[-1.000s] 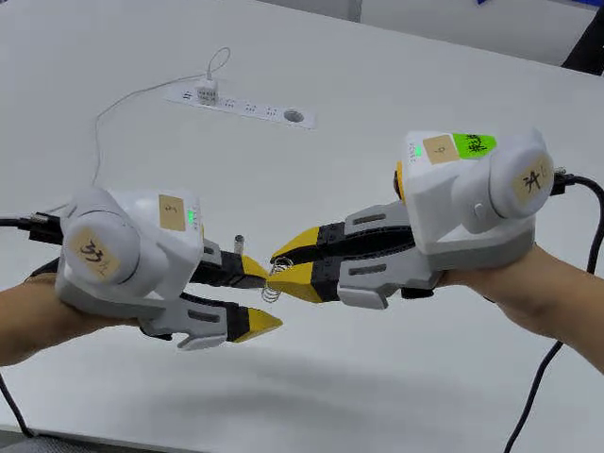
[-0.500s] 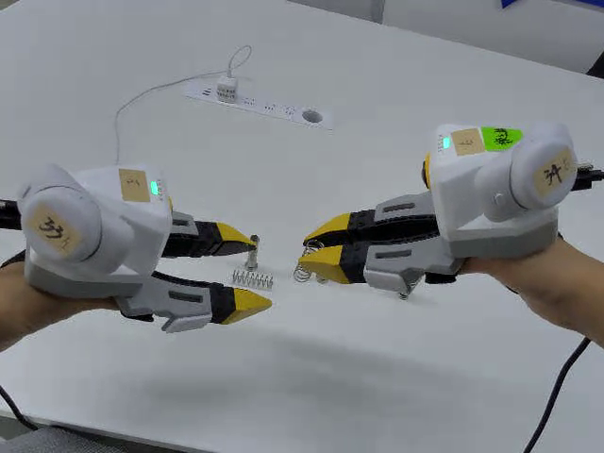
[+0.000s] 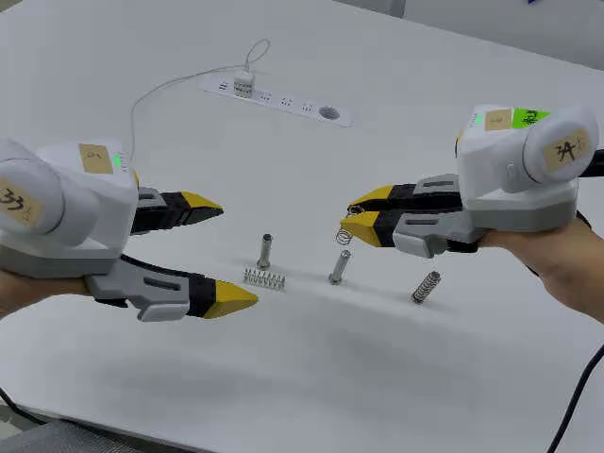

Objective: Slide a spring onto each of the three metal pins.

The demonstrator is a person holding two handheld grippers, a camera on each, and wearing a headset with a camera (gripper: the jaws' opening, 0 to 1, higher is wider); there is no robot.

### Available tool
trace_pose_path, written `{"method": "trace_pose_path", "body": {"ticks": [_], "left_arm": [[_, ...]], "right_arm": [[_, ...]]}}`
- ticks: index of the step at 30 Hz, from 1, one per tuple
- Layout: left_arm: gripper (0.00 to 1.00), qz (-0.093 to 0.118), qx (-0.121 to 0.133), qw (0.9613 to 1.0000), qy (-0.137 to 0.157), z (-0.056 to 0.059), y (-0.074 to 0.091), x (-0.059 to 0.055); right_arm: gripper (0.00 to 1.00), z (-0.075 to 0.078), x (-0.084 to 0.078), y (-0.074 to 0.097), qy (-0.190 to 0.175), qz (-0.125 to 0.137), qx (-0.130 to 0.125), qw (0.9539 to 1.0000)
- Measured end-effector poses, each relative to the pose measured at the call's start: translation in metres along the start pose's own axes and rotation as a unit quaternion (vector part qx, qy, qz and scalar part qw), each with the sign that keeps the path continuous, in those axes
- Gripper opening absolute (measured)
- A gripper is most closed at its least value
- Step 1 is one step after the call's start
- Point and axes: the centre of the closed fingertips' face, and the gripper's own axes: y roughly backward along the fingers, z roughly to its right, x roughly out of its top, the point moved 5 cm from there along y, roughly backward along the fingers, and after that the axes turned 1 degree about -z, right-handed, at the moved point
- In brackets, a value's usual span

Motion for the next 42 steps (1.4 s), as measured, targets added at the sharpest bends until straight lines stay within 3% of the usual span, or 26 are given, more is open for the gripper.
{"method": "trace_pose_path", "body": {"ticks": [2,7,10,15,25,42], "left_arm": [[0.71,-0.003,-0.001,0.9999,0.011,0.000,0.000,-0.004],[0.77,-0.012,0.001,0.9998,0.016,0.002,0.001,-0.011],[0.83,-0.031,0.002,0.9994,0.016,0.000,0.002,-0.018],[0.88,-0.022,0.016,0.9991,0.031,-0.007,0.006,-0.018],[0.97,-0.015,0.047,0.9973,0.055,-0.018,0.011,-0.018],[0.99,-0.001,0.056,0.9963,0.064,-0.019,0.012,-0.012]], "right_arm": [[0.10,0.006,-0.004,-0.002,-0.016,0.001,-0.015,0.9998],[0.10,0.012,-0.009,-0.006,-0.043,0.003,-0.018,0.9989],[0.10,0.014,-0.015,-0.010,-0.051,-0.006,-0.018,0.9985],[0.10,0.017,-0.020,-0.014,-0.087,-0.002,-0.022,0.9960],[0.10,0.015,-0.031,-0.021,-0.079,-0.029,-0.023,0.9962],[0.11,0.013,-0.047,-0.036,-0.078,-0.057,-0.020,0.9951]]}}
